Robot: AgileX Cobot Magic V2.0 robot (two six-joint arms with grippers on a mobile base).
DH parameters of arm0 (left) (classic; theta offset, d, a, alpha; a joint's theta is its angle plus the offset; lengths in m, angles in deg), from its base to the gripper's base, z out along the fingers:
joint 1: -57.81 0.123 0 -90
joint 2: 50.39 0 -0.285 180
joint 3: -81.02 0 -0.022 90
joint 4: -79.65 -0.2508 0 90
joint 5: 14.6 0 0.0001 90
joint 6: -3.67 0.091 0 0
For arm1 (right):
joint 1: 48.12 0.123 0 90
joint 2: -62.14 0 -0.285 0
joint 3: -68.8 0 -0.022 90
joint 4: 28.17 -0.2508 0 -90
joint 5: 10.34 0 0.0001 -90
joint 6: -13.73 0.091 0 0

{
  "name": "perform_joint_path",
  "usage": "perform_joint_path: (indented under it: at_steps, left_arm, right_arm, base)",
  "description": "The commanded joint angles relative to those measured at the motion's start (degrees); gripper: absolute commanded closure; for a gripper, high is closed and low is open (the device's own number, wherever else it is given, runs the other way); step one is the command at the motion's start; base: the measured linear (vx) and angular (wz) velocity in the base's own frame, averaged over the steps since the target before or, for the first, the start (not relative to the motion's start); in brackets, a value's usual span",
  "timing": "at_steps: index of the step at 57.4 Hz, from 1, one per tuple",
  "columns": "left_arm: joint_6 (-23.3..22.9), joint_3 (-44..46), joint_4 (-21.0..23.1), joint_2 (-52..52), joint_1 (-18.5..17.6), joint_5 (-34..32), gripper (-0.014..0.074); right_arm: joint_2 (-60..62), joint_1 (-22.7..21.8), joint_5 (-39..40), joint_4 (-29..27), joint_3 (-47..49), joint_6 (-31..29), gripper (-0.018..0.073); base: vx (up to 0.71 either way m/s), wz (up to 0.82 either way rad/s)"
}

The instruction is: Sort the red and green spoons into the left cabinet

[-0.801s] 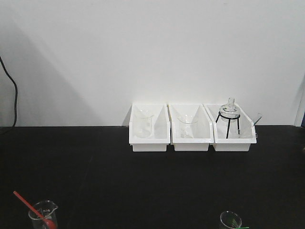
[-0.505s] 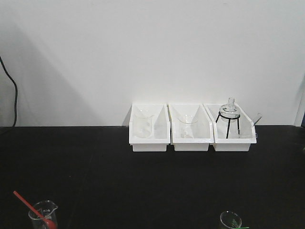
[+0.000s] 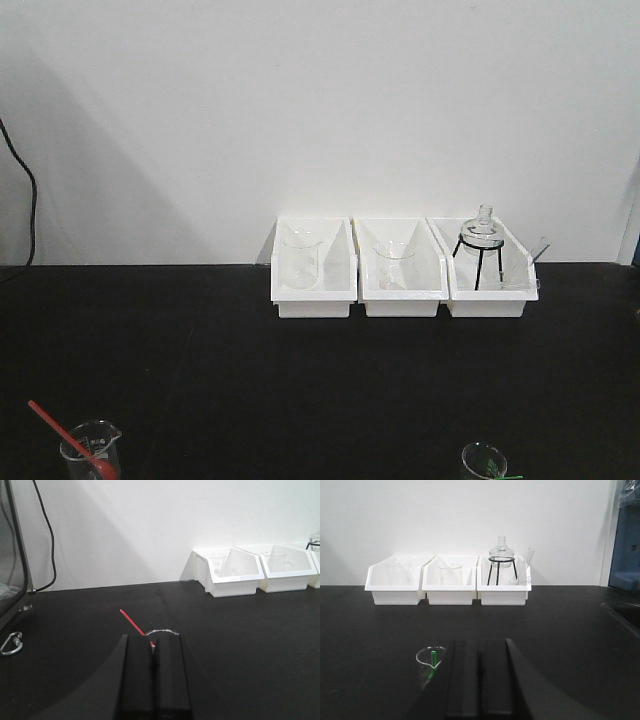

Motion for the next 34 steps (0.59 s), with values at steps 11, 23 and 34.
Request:
perform_joint_path:
  at_steps: [11,23,34]
  left_arm:
    - [-0.40,-0.97,0.46,-1.08,0.00,-4.62,0.0603]
    - [-0.50,-0.37,0.52,-1.08,0.00,-10.89,0.0603]
    - [-3.80,3.12,4.32,-0.80,0.00,-15.12,0.0603]
  right_arm:
    - [0.56,0.12,4.72,0.38,-0.32,-0.11,0.0566]
    - [0.56,0.12,13.66,-0.46,-0.19,0.22,0.0566]
    - [0.20,0.12,17.85,-2.63,5.59,-0.25,0.0566]
  base:
    - [0.00,0.00]
    - [0.00,0.00]
    - [0.00,0.00]
